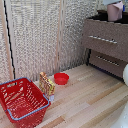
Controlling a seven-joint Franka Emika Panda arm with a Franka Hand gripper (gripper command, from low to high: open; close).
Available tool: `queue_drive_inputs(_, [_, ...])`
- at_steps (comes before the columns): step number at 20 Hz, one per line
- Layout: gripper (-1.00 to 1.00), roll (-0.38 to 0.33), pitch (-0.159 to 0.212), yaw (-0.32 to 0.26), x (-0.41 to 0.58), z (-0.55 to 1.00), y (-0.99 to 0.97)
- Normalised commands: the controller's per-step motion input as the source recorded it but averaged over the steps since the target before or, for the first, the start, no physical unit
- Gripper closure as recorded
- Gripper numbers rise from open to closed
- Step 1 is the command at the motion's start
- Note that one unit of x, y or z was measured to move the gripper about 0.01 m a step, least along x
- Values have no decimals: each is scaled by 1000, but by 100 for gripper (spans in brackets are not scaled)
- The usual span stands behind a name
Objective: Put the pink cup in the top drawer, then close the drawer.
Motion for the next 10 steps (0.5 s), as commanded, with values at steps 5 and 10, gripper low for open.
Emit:
queue_drive_inputs(5, [-100, 28, -11, -110, -395, -255, 23])
queue_drive_inputs(10, [-100, 38, -4, -105, -240, 73, 111])
